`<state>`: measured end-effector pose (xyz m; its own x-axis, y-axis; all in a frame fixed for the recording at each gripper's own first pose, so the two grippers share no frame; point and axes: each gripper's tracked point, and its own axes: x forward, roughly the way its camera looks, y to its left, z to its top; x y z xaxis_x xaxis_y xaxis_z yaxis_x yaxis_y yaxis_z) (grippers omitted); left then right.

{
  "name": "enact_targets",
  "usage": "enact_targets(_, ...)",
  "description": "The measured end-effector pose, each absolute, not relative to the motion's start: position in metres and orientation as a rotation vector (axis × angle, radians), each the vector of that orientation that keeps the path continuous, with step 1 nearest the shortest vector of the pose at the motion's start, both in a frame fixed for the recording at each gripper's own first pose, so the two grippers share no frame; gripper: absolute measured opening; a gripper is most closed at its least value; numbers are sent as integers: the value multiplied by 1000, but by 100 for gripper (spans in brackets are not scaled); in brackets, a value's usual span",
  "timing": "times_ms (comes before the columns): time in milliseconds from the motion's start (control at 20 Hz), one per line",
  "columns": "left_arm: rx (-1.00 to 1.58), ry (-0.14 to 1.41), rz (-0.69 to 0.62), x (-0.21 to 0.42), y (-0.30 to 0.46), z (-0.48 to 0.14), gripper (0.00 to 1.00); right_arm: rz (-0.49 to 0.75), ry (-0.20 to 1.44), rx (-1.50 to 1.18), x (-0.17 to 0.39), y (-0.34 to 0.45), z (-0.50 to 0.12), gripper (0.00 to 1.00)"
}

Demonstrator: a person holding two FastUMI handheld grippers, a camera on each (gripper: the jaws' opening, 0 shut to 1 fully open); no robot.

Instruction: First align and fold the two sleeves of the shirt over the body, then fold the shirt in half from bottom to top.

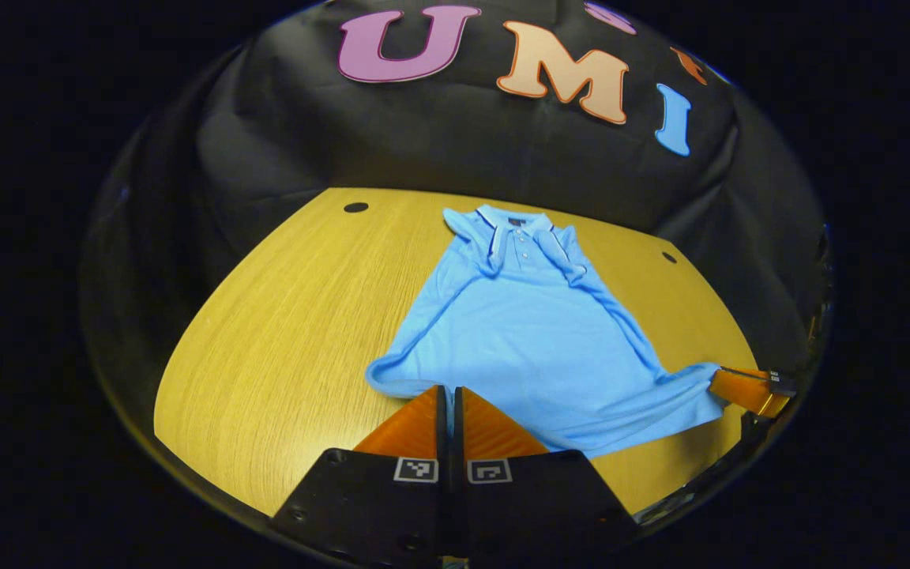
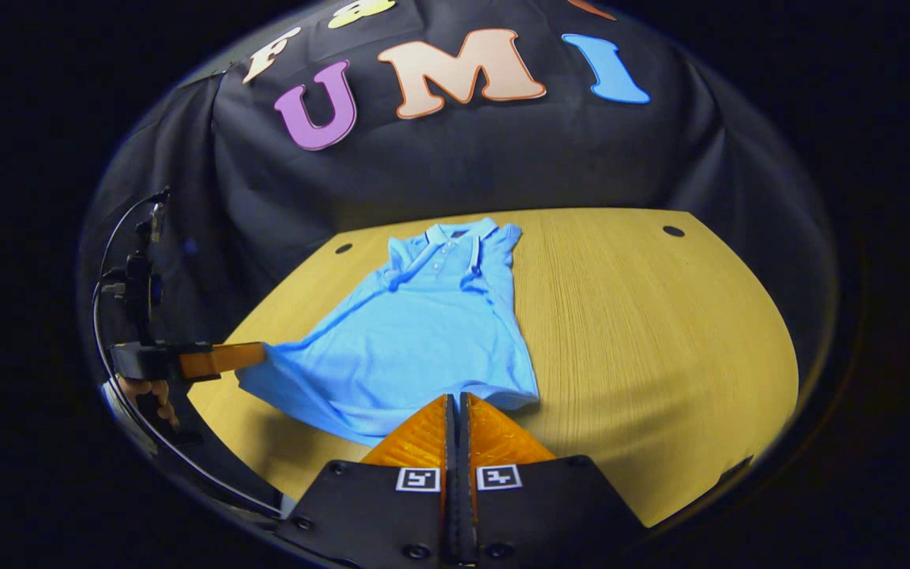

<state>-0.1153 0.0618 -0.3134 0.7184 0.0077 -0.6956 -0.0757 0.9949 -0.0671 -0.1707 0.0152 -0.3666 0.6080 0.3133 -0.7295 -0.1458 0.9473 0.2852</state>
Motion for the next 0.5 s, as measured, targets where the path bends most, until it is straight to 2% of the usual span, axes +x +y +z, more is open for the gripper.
enact_targets(250,-61,695,93,-54,71,-279,0,310,807,263,-94,19,-353,2)
enact_targets(500,-67,638,83,16,76,-266,0,270,733,271,-18,15,-344,0)
